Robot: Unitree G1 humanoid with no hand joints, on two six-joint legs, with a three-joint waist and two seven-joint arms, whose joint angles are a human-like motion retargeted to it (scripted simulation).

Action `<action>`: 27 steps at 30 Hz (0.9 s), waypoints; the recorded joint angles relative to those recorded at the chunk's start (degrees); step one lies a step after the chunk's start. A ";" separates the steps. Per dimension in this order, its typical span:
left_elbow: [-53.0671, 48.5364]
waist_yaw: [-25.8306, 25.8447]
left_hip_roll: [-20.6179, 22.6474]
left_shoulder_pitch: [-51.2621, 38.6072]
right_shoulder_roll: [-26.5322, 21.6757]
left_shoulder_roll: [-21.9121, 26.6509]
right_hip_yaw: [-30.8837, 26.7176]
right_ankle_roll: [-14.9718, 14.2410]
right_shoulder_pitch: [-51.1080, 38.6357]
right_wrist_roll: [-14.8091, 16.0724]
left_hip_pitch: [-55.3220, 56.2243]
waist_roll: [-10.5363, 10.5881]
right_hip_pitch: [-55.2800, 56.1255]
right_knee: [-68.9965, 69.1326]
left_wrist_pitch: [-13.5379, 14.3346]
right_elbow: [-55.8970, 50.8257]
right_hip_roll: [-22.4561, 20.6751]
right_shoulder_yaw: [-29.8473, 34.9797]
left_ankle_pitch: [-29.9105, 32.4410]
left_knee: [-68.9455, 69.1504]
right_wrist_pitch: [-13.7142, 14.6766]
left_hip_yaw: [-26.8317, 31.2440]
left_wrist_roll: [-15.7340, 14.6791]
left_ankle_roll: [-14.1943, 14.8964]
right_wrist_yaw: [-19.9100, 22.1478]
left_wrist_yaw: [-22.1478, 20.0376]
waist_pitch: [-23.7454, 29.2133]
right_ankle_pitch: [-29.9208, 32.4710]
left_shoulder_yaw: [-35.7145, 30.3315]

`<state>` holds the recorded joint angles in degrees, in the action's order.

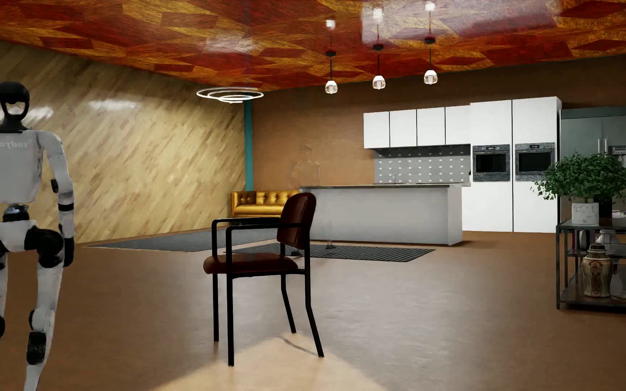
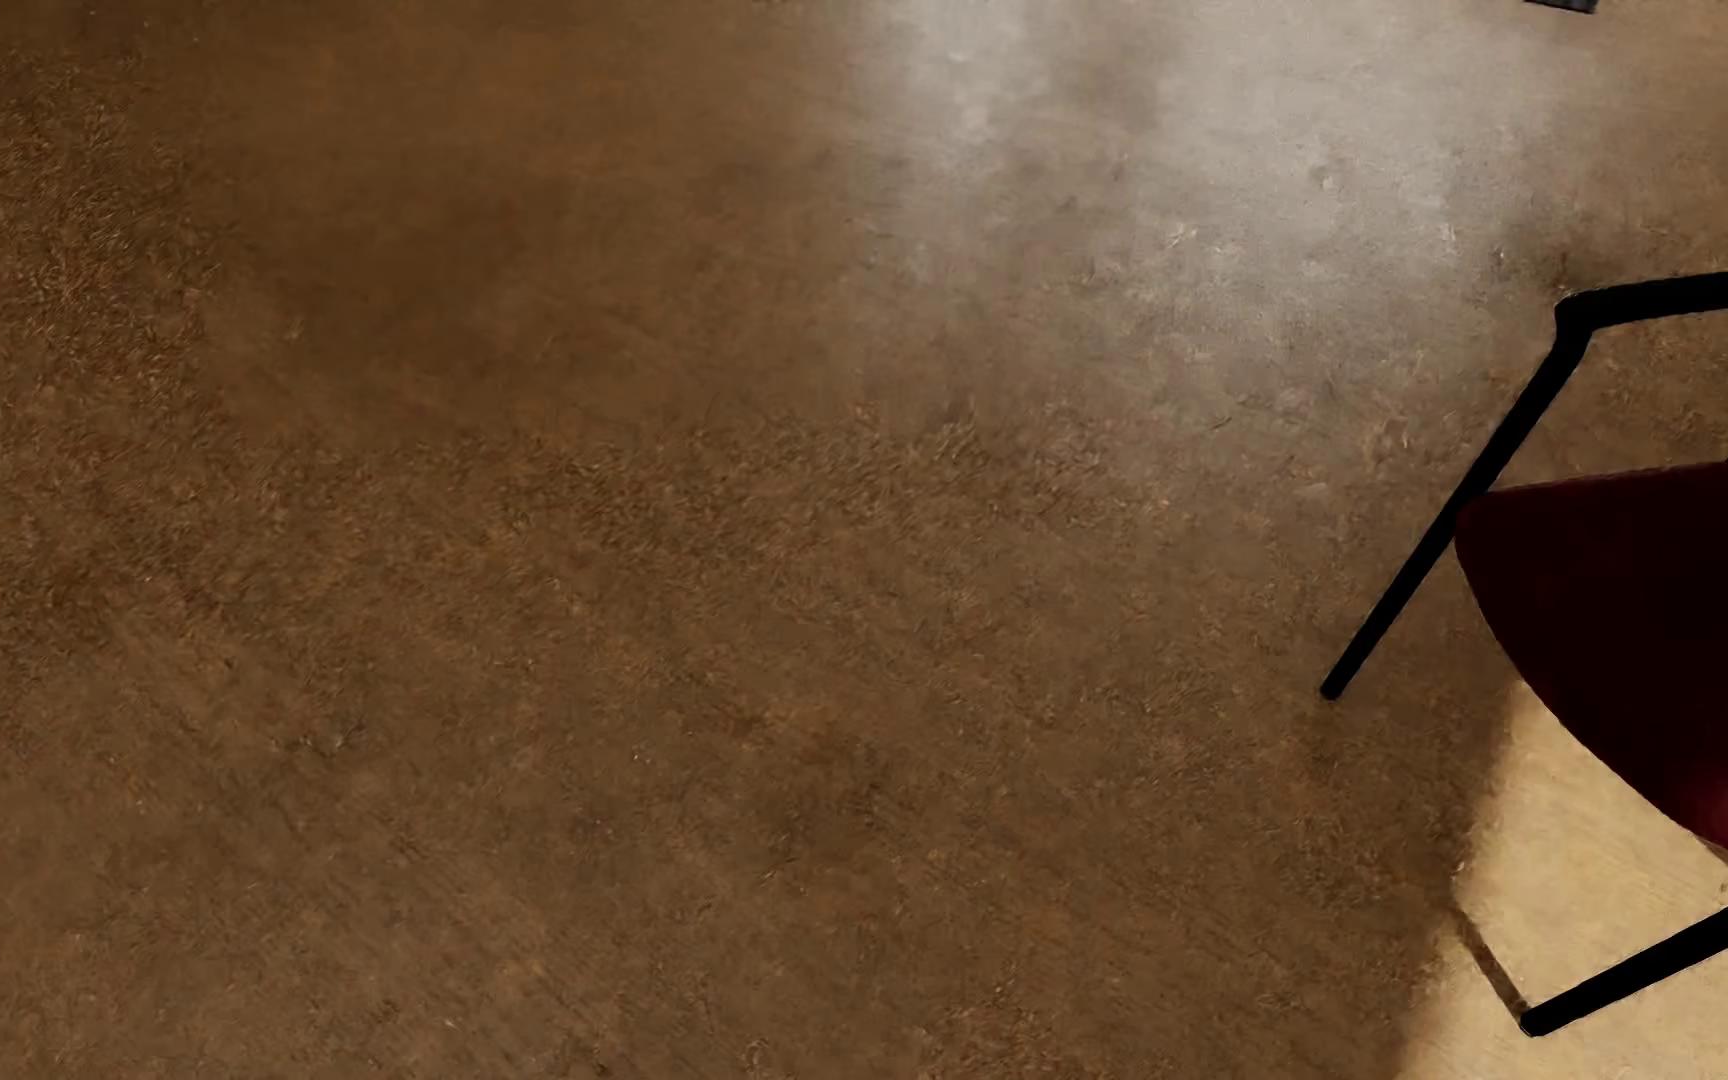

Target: Go to the counter

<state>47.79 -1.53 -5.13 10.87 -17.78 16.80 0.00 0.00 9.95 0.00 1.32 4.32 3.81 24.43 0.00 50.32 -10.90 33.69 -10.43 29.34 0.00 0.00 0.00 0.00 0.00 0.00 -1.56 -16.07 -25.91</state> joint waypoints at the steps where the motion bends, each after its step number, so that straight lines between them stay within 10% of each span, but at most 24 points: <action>1: -0.11 -0.12 0.11 0.20 0.12 0.18 0.00 0.00 0.03 0.00 0.26 0.02 0.37 0.15 0.00 -0.46 -0.20 0.20 -0.92 0.02 0.00 0.00 0.00 0.00 0.00 0.00 0.06 0.78 -0.42; 9: 1.64 -6.17 0.23 5.03 -2.80 1.11 0.00 0.00 -1.20 0.00 17.96 -0.72 -6.84 -0.13 0.00 -4.47 0.08 4.40 -5.12 23.99 0.00 0.00 0.00 0.00 0.00 0.00 4.99 -2.94 -1.14; 17: 9.42 -13.84 -1.54 7.67 -1.99 2.31 0.00 0.00 -7.37 0.00 32.05 -2.50 -22.10 -2.55 0.00 -1.13 2.13 3.22 3.13 10.70 0.00 0.00 0.00 0.00 0.00 0.00 7.10 -13.04 -1.14; 20: 10.16 -17.11 0.31 8.00 -1.46 2.64 0.00 0.00 -5.00 0.00 33.55 -4.33 -22.98 2.16 0.00 0.80 5.62 4.99 -0.42 19.25 0.00 0.00 0.00 0.00 0.00 0.00 5.70 -3.82 -1.80; 23: 10.36 -14.87 2.65 6.84 -1.57 2.12 0.00 0.00 -1.09 0.00 26.05 -4.23 -12.61 27.22 0.00 1.63 7.90 7.24 -6.80 21.92 0.00 0.00 0.00 0.00 0.00 0.00 5.61 19.69 -2.13; 27: 4.36 -1.79 4.82 4.22 -1.58 1.93 0.00 0.00 3.23 0.00 7.53 -1.91 10.01 48.11 0.00 1.48 6.46 4.59 -9.71 12.06 0.00 0.00 0.00 0.00 0.00 0.00 8.21 21.81 -1.97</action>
<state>52.15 -3.31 -0.31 15.08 -19.36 18.73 0.00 0.00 13.18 0.00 8.85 2.40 13.82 72.55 0.00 51.80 -4.44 38.28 -20.14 41.40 0.00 0.00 0.00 0.00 0.00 0.00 6.65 5.74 -27.88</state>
